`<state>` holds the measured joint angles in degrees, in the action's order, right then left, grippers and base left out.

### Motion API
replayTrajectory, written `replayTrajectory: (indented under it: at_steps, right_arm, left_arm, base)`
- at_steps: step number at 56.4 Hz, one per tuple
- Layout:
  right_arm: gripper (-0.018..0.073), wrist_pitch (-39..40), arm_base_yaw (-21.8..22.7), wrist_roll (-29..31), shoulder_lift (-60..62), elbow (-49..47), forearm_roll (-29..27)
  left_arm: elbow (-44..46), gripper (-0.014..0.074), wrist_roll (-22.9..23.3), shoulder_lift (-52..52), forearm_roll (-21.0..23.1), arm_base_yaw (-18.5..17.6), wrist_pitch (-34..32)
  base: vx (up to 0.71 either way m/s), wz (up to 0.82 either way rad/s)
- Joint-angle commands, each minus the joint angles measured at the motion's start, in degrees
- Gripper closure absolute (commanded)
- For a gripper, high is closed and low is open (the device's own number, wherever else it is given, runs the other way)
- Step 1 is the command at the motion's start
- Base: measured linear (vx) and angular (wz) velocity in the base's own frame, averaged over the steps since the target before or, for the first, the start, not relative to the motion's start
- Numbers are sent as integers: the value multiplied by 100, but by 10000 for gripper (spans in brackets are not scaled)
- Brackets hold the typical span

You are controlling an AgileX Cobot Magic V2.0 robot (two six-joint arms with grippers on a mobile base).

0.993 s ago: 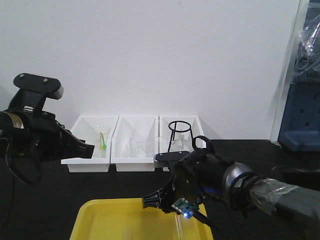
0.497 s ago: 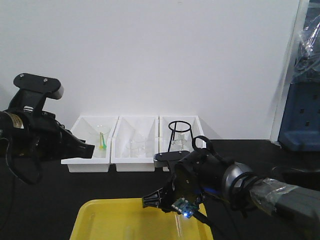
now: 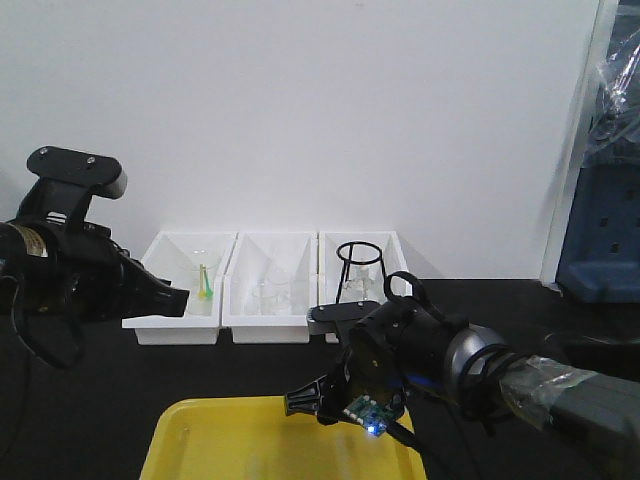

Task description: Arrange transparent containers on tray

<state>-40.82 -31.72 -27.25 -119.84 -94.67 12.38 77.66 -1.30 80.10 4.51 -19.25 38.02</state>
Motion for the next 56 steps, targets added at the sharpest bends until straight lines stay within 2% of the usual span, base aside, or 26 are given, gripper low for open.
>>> replayTrajectory:
  at_steps: [1, 25, 32, 43, 51, 56]
  right_arm:
    - [163, 293, 43, 21, 362, -172, 211]
    - [185, -175, 43, 154, 1618, -172, 1123]
    - [290, -299, 38, 208, 2322, -172, 1218]
    - [575, -540, 25, 885, 3461, -129, 1199]
    - [571, 126, 25, 793, 4450, 599, 1365]
    - [569, 832, 25, 673, 5133, 1458, 1502]
  left_arm:
    - [185, 602, 47, -201, 64, -27, -381]
    - [185, 602, 47, -201, 45, -27, -381]
    - [185, 602, 47, -208, 45, -27, -343]
    - [178, 602, 31, -462, 39, -27, -227]
    - [120, 602, -20, -844, -23, -27, -317]
    - [-316, 602, -20, -1236, -127, -32, -749]
  base:
    - [0, 0]
    - [0, 0]
    - [0, 0]
    - [0, 0]
    - [0, 0]
    - [0, 0]
